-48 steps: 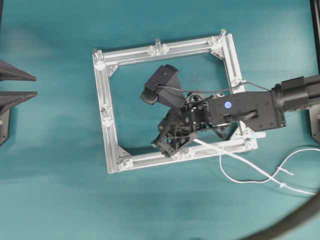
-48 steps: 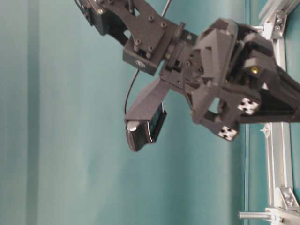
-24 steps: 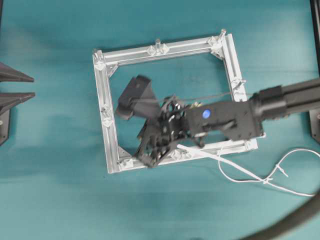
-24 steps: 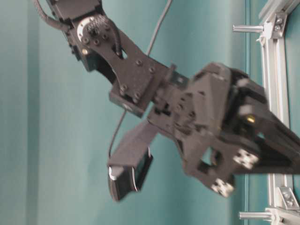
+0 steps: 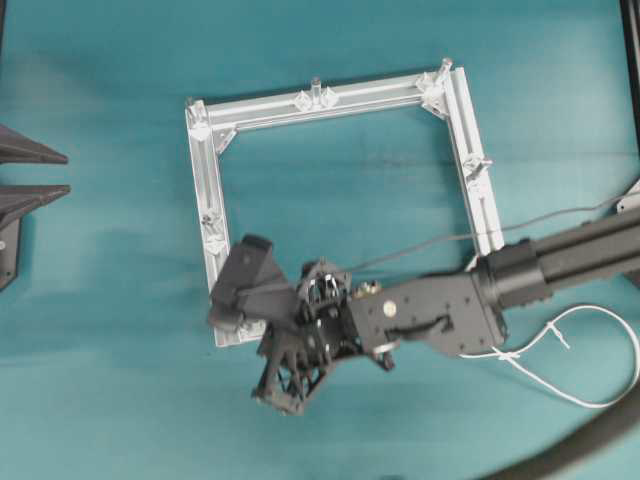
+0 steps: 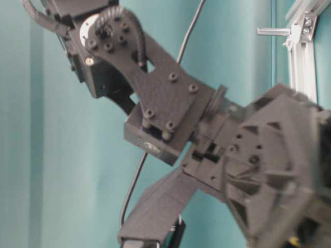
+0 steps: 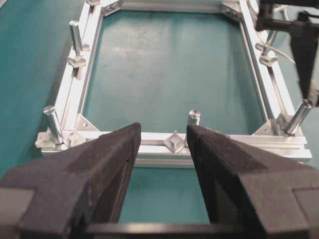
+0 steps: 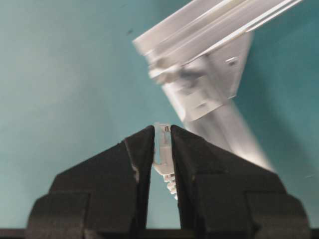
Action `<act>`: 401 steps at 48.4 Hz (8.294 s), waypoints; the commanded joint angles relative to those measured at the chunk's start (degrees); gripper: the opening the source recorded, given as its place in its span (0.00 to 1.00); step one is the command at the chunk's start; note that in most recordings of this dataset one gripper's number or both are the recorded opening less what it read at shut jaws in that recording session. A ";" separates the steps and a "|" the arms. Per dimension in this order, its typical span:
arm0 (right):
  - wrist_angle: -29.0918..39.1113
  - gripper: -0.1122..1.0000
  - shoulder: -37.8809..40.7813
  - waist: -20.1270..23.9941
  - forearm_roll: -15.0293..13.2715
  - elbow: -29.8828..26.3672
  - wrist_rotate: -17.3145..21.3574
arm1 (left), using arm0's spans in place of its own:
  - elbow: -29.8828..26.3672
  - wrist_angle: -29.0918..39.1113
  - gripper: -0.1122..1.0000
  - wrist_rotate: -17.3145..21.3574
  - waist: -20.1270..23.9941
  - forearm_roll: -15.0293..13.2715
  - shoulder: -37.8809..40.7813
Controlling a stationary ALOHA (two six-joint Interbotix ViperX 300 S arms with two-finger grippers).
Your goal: Move the cable alternately left and right between 8 pins so it hooks onto each one.
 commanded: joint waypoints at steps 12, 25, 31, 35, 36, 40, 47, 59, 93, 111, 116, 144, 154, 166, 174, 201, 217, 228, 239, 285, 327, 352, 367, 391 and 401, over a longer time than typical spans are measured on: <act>-0.26 0.22 -0.79 3.78 0.09 -2.37 1.23 | -0.62 -0.18 0.59 0.26 -0.18 0.00 0.44; 0.26 0.22 2.37 5.36 0.35 -7.73 1.49 | -0.62 -0.26 0.59 0.26 -0.18 0.00 0.44; 2.20 0.22 5.89 5.10 0.44 -13.62 1.49 | -0.62 -0.18 0.59 0.26 -0.18 0.00 0.44; 4.66 0.22 8.61 4.57 0.44 -18.11 1.58 | -0.62 -0.18 0.59 0.26 -0.09 0.00 0.44; 5.45 0.22 9.23 4.39 0.44 -19.25 1.58 | -0.62 -0.18 0.59 0.26 -0.09 0.00 0.44; 8.53 0.22 11.87 3.43 0.35 -24.35 1.93 | -0.62 -0.18 0.59 0.26 -0.09 0.00 0.44; 11.34 0.22 14.94 1.23 0.00 -29.71 6.33 | -0.62 -0.26 0.59 0.26 -0.18 0.00 0.44; 11.69 0.22 16.00 -2.29 -4.92 -31.99 18.28 | -0.62 -0.18 0.59 0.26 -0.09 0.00 0.44; 17.05 0.22 11.51 -4.48 -16.79 -24.43 41.04 | -0.62 -0.18 0.59 0.26 -0.09 0.00 0.44; 15.38 0.22 3.96 -6.33 -22.68 -12.22 52.12 | -0.62 -0.18 0.59 0.26 -0.18 0.00 0.44; 14.77 0.22 1.14 -6.94 -22.94 -7.38 53.88 | -0.62 -0.18 0.59 0.26 -0.09 0.00 0.35; -3.08 0.22 -10.11 -16.26 -23.20 13.10 46.23 | -0.62 -0.18 0.59 0.26 -0.09 0.00 0.44; -4.31 0.22 -8.00 -18.72 -22.76 7.65 38.32 | -0.62 -0.26 0.59 0.26 -0.18 0.00 0.44; -4.83 0.22 -2.11 -19.51 -18.28 -0.88 28.65 | -0.62 -0.18 0.59 0.26 -0.18 0.00 0.44; -4.39 0.22 2.72 -19.51 -11.51 -6.50 19.69 | -0.62 -0.18 0.59 0.26 -0.09 0.00 0.44; 8.61 0.22 16.17 -20.21 -1.05 -33.40 -1.41 | -0.62 -0.18 0.59 0.26 -0.09 0.00 0.44; 10.11 0.22 18.19 -25.49 -1.05 -38.23 -2.02 | -0.62 -0.18 0.59 0.26 -0.09 0.00 0.35; 8.61 0.22 20.65 -28.21 -1.05 -43.07 -1.93 | -0.62 -0.18 0.59 0.35 -0.09 0.00 0.35; 12.04 0.22 24.08 -29.53 -1.23 -49.04 -2.02 | -0.62 -0.18 0.59 0.35 -0.09 0.00 0.35; 7.03 0.22 7.65 -30.41 -3.16 -20.57 5.89 | -0.62 -0.18 0.59 0.35 -0.09 0.00 0.44; -6.50 0.22 -6.06 -22.94 -3.16 2.20 7.73 | -0.62 -0.18 0.59 0.35 -0.09 0.00 0.44; -5.54 0.22 -6.68 -17.84 -2.90 3.69 3.34 | -0.62 -0.18 0.59 0.35 -0.09 0.00 0.44; -5.19 0.22 -16.35 -18.02 -2.90 15.03 4.66 | -0.62 -0.18 0.59 0.26 -0.09 0.00 0.44; -4.83 0.22 -27.86 -21.09 -3.08 32.61 4.75 | -0.62 -0.18 0.59 0.26 -0.09 0.00 0.44; -5.54 0.22 -33.66 -25.66 -3.16 36.83 4.13 | -0.62 -0.18 0.59 0.26 -0.09 0.00 0.44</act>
